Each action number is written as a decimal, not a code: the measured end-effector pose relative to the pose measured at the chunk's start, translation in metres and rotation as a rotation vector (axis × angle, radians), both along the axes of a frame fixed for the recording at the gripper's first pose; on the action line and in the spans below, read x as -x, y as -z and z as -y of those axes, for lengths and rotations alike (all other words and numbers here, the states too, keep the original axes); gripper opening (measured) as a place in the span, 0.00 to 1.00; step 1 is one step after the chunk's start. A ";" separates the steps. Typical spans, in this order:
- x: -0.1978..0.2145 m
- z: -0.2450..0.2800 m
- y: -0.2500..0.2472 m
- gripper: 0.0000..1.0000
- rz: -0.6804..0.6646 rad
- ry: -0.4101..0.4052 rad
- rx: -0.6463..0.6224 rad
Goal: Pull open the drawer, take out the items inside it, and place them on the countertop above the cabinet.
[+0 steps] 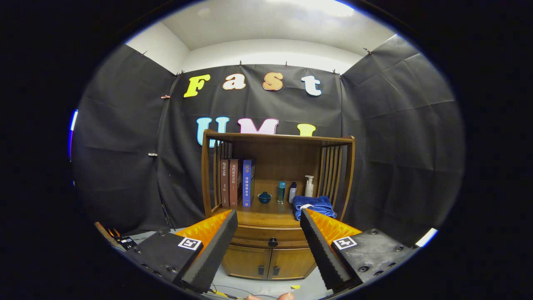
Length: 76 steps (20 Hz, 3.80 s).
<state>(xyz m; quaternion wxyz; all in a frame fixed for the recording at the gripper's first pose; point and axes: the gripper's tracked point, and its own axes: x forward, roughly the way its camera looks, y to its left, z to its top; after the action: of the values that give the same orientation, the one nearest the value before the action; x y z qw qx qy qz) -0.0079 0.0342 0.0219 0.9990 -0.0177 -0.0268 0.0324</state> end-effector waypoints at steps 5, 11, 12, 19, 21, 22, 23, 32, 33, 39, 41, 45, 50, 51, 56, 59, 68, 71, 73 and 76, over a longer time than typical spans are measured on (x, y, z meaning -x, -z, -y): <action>-0.013 0.000 -0.008 0.99 0.058 0.001 0.019; -0.071 -0.002 0.006 0.99 0.076 -0.021 -0.053; -0.085 -0.001 0.012 0.99 0.069 -0.019 -0.052; -0.178 0.003 0.070 0.99 0.026 -0.022 -0.093; -0.205 -0.003 0.099 0.99 0.003 -0.039 -0.082; -0.216 -0.007 0.118 0.99 -0.018 -0.044 -0.073; -0.226 -0.010 0.136 0.99 -0.040 -0.044 -0.066; -0.266 0.004 0.277 0.99 -0.258 0.007 -0.044; -0.270 0.007 0.287 0.99 -0.283 0.019 -0.045; -0.279 0.013 0.303 0.52 -0.314 0.054 -0.003; -0.276 0.015 0.300 0.41 -0.304 0.062 -0.002; -0.267 0.016 0.303 0.33 -0.321 0.065 0.010; -0.223 0.019 0.302 0.32 -0.326 0.067 -0.021; -0.214 0.019 0.301 0.33 -0.327 0.068 -0.021; -0.169 0.020 0.299 0.32 -0.325 0.063 -0.036; -0.149 0.023 0.299 0.32 -0.327 0.062 -0.042; -0.107 0.026 0.288 0.32 -0.274 0.052 -0.069; -0.101 0.034 0.232 0.15 -0.096 0.097 0.017; -0.103 0.025 0.226 0.10 -0.135 0.048 0.004; -0.103 0.014 0.246 0.20 -0.233 -0.020 -0.086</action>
<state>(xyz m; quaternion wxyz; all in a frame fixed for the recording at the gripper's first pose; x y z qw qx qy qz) 0.0946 0.0198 -0.2244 0.9948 0.0292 0.0877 0.0430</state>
